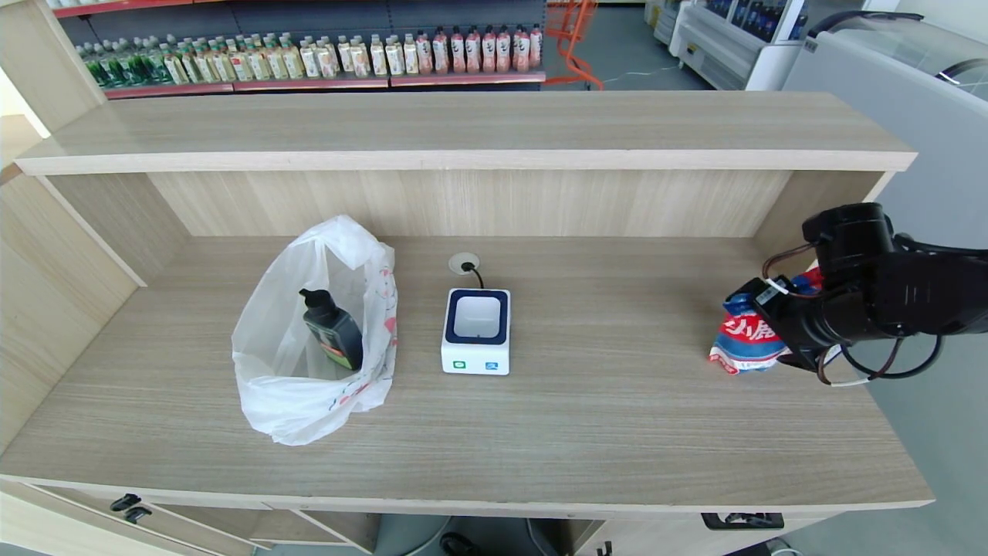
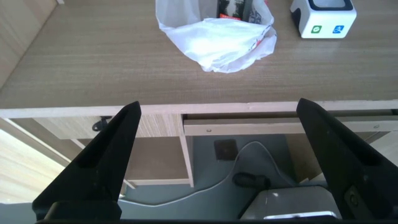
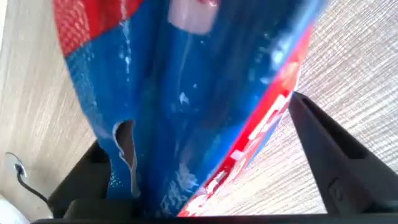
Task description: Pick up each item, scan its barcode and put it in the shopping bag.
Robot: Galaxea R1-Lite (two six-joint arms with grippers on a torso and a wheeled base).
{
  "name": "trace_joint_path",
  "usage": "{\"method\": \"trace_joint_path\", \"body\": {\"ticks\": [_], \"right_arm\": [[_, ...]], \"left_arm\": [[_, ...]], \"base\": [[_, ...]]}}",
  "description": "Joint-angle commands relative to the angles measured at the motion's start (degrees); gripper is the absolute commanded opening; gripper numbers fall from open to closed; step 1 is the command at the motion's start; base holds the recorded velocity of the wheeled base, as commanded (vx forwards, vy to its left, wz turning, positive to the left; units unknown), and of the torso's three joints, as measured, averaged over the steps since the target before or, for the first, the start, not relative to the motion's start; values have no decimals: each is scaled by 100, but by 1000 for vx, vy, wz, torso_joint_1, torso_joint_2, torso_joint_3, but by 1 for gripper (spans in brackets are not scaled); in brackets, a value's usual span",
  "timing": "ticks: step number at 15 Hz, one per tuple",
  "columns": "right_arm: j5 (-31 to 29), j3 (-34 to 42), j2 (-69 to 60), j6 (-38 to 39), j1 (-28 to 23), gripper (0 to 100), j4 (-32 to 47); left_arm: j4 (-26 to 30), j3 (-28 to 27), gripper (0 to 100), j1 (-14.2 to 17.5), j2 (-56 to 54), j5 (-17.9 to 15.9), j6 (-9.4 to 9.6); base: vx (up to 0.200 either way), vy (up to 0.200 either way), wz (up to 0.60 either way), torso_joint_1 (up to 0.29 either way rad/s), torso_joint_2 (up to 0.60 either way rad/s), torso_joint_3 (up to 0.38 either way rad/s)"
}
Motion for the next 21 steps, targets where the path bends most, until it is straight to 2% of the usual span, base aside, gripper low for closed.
{"method": "trace_joint_path", "body": {"ticks": [1,6,11,12,14,15,16,17,18,21], "right_arm": [[16,-8,177,-244,63,0,-19],[16,-34,300,-929,247,0,-362],[7,115,45,-2406,405,0,-370],[157,229,-148,-3047,397,0,-414],[1440,555,-641,-4111,265,0,-722],[2389,774,-913,-4928,151,0,-836],[2679,827,-983,-5218,107,0,-836],[3373,853,-1124,-5842,98,0,-836],[3646,836,-1177,-5895,124,0,-836],[5289,818,-1388,-5895,168,0,-836]], "left_arm": [[0,1,100,1,-2,1,-1],[0,1,100,1,-2,1,-1],[0,1,100,1,-2,1,-1],[0,1,100,1,-2,1,-1],[0,1,100,1,-2,1,-1],[0,1,100,1,-2,1,-1],[0,10,100,1,-2,1,-1],[0,1,100,1,-2,1,-1],[0,1,100,1,-2,1,-1],[0,1,100,1,-2,1,-1]], "base": [[0,0,0,0,0,0],[0,0,0,0,0,0],[0,0,0,0,0,0],[0,0,0,0,0,0],[0,0,0,0,0,0],[0,0,0,0,0,0],[0,0,0,0,0,0],[0,0,0,0,0,0],[0,0,0,0,0,0],[0,0,0,0,0,0]]}}
